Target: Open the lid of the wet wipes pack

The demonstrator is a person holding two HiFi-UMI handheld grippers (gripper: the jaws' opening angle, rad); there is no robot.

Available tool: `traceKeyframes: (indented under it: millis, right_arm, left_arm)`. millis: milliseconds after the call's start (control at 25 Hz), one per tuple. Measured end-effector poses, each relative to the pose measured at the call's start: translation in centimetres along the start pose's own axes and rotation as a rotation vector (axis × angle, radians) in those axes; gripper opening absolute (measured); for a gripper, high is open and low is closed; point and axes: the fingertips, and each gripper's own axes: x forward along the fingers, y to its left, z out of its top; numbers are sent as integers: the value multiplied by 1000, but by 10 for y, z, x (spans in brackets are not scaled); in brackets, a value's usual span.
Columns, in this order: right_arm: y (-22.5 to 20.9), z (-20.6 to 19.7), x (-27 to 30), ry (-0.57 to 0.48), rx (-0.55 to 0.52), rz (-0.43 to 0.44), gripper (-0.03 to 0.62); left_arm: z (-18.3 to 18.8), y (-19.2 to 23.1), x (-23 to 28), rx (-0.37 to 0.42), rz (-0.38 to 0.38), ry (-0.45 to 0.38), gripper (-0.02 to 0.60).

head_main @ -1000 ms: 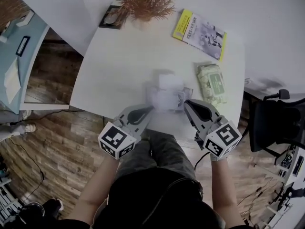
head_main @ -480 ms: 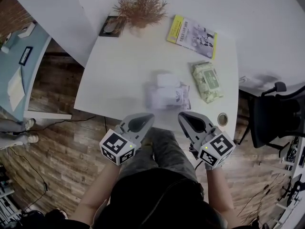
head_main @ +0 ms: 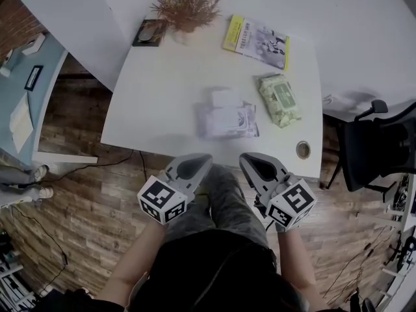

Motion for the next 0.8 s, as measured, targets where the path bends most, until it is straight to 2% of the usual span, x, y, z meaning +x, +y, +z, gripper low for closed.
traceKeyframes:
  millis: [280,800]
  right_arm:
    - [10,-4,-7,-28,-7,-60,21]
    - [23,-14,-22,25,-34,-23,20]
  left_arm:
    - [-1,-5,-6,-19,7,-26,12]
    - [-9,-20,-10,-72,53,-66,12]
